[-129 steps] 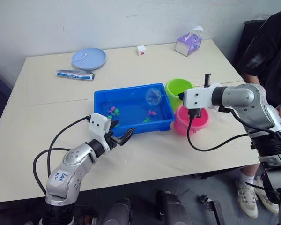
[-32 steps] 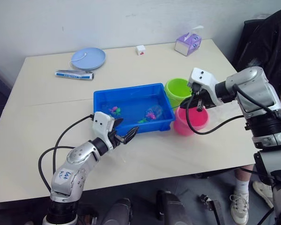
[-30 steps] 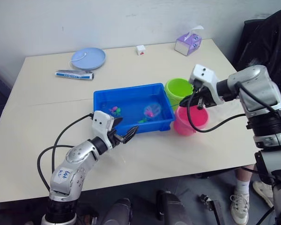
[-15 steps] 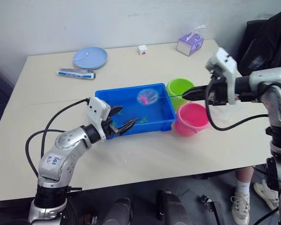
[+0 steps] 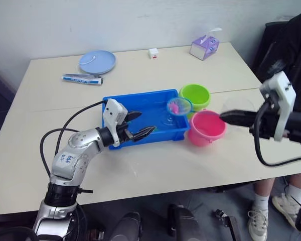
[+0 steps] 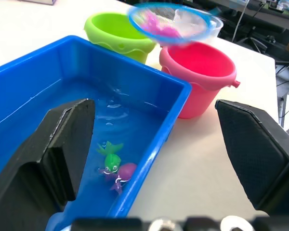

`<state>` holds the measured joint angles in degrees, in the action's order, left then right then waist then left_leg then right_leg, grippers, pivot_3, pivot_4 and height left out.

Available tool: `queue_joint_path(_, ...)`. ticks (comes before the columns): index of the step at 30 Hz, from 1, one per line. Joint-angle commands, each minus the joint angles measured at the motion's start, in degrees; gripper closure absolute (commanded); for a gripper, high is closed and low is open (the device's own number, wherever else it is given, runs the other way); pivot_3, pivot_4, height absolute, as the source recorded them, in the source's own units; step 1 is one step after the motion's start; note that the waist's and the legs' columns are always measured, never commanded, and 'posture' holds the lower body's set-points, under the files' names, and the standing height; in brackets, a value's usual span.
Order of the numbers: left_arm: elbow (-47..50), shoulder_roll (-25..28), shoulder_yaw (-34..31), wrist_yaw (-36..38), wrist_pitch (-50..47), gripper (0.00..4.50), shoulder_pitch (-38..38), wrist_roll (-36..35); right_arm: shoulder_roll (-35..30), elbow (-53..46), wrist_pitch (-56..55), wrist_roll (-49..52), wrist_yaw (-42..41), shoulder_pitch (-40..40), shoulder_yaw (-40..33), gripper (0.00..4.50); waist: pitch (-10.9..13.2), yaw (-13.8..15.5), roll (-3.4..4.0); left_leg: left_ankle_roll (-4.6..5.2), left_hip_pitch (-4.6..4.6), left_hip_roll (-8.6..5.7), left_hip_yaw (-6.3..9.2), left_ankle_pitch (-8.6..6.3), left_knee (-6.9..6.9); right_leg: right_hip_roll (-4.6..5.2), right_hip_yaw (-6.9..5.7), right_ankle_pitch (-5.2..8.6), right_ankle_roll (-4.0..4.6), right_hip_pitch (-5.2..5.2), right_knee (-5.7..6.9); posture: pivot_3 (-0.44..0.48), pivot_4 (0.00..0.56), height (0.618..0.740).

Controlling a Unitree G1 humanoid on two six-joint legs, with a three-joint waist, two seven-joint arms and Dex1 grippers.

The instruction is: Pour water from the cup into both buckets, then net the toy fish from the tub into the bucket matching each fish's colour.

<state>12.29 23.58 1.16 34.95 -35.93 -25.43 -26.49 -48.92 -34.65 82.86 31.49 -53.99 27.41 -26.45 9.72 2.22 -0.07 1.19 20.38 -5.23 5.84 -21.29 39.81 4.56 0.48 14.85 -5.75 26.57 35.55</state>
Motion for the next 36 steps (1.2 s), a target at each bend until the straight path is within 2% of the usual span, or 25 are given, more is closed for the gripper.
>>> queue_joint_path(1,-0.99,-0.33,0.63,2.03,2.27,0.2,-1.84,0.3,-2.22,-4.76,-3.14,0.66,2.3,-3.76,-5.64,3.74,0.0,0.42,0.0,0.0,0.0,-0.01,-0.01,0.0,0.03,0.0,0.01,-0.01,-0.01,0.0,0.01,0.0,0.15,0.74)
queue_joint_path(6,-3.86,-1.09,2.06,3.9,3.72,0.2,-3.61,0.8,-2.72,-7.44,-4.72,1.69,4.32,-9.8,-11.08,3.74,0.0,0.79,0.0,0.0,-0.03,0.02,-0.02,0.0,0.03,-0.02,0.01,-0.01,-0.01,-0.01,0.03,0.0,0.15,0.74)
queue_joint_path(11,-5.67,-1.72,2.63,4.93,4.49,0.2,-4.84,1.21,-4.41,-9.46,-10.39,0.28,5.99,-15.86,-13.0,3.74,0.0,0.88,0.0,0.01,-0.04,0.0,-0.03,0.0,0.05,-0.01,0.02,-0.01,-0.02,-0.04,0.03,0.0,0.15,0.74)
queue_joint_path(20,-6.33,-2.39,2.81,5.42,4.28,0.2,-5.93,1.62,-7.44,-9.47,-33.47,-11.83,6.82,-31.64,-10.4,3.74,0.01,0.92,-0.03,0.01,-0.06,0.0,-0.05,0.0,0.07,-0.02,0.02,-0.02,-0.03,-0.07,0.05,0.0,0.15,0.74)
queue_joint_path(28,-5.37,-2.42,2.75,5.06,3.42,0.2,-5.83,1.57,-7.63,-3.57,-49.97,-20.91,8.54,-35.02,-8.88,3.74,0.02,0.84,-0.05,0.01,-0.11,0.01,-0.07,0.0,0.07,-0.05,0.02,-0.02,-0.04,-0.09,0.05,0.0,0.15,0.74)
queue_joint_path(36,-3.95,-2.27,2.44,4.32,2.2,0.2,-5.39,1.4,-7.93,2.04,-73.89,-34.96,8.37,-43.9,-6.81,3.74,0.02,0.9,-0.05,0.01,-0.11,0.0,-0.07,0.0,0.09,-0.05,0.02,-0.02,-0.04,-0.13,0.05,0.0,0.15,0.74)
